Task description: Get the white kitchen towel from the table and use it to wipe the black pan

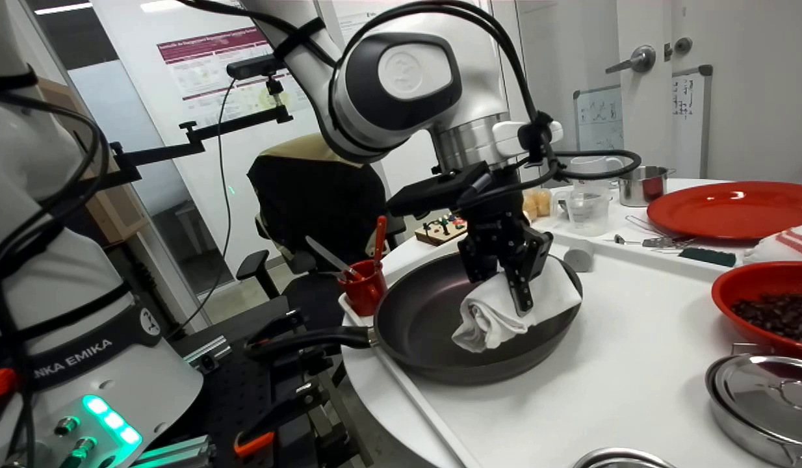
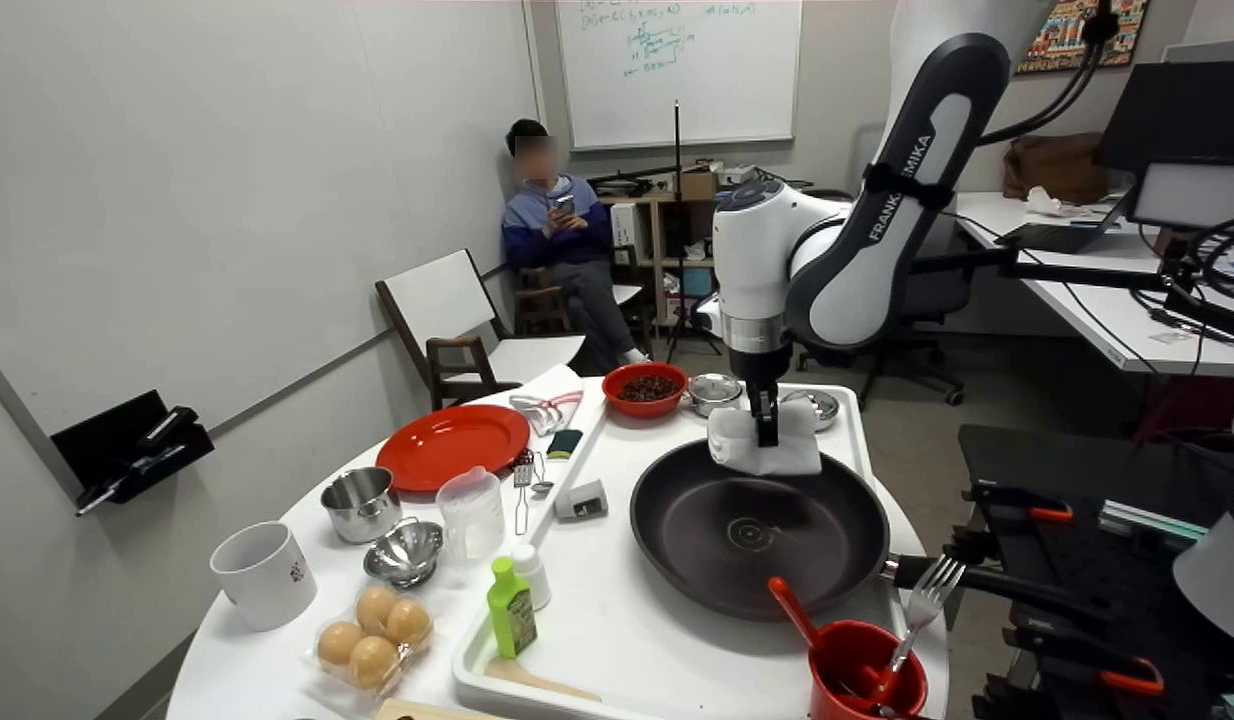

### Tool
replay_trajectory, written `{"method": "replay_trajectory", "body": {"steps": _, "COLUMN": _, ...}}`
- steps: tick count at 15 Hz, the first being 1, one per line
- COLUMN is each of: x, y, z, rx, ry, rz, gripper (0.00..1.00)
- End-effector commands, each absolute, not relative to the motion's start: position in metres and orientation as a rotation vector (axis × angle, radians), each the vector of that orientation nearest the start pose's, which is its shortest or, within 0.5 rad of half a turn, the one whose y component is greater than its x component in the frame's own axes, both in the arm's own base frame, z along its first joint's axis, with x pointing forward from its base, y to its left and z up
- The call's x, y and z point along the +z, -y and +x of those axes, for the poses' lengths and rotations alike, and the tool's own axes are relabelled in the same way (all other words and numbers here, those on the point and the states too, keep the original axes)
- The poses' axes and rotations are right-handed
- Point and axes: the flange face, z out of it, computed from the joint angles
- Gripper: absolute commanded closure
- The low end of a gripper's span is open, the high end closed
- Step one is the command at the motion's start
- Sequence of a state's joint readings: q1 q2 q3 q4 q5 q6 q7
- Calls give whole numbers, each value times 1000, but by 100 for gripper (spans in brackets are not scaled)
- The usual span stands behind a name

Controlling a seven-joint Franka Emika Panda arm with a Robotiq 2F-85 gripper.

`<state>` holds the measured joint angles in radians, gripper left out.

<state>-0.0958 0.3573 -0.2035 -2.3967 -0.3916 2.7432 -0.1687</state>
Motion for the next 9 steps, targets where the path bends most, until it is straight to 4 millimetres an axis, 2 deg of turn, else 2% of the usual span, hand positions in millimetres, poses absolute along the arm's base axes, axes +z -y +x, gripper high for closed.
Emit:
{"method": "replay_trajectory", "body": {"steps": 1, "x": 150, "y": 145, "z": 487, "rx": 86, "ry": 330, "rz": -3352, "gripper": 90}}
{"method": "replay_trajectory", "body": {"steps": 6, "x": 123, "y": 164, "z": 506, "rx": 92, "ry": 32, "rz": -3361, "gripper": 90}}
{"method": "replay_trajectory", "body": {"steps": 8, "x": 120, "y": 164, "z": 512, "rx": 88, "ry": -6, "rz": -3365, "gripper": 91}}
{"method": "replay_trajectory", "body": {"steps": 9, "x": 128, "y": 159, "z": 502, "rx": 98, "ry": 63, "rz": -3356, "gripper": 91}}
